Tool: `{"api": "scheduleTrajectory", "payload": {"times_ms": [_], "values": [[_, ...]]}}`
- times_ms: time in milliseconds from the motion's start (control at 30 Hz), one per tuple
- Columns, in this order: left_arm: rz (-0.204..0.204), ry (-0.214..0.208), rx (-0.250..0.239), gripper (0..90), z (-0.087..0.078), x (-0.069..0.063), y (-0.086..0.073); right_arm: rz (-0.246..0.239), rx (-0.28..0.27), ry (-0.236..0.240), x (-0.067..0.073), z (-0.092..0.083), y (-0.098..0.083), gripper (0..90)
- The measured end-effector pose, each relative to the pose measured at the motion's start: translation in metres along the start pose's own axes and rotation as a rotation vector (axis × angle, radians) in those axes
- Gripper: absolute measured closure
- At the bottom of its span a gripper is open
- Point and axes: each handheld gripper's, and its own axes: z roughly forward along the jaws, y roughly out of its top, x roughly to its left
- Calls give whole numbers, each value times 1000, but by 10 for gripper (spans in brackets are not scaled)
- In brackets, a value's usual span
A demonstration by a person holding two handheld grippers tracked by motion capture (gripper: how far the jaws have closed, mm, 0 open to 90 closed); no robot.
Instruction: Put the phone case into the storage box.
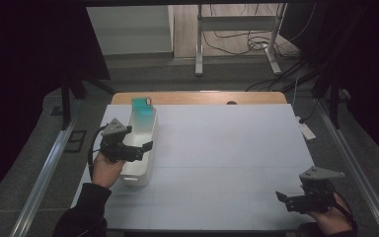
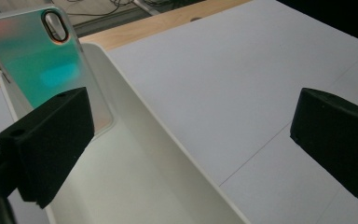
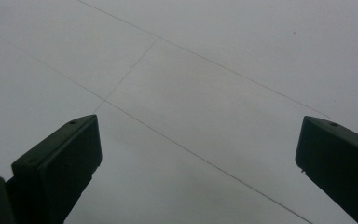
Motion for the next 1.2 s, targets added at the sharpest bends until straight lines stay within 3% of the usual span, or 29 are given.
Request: {"api": "scheduleTrajectory", "payload": {"times_ms": [1200], "values": [[-2, 16, -29, 0, -36, -14, -24, 14, -5, 5, -1, -1, 0, 0]]}}
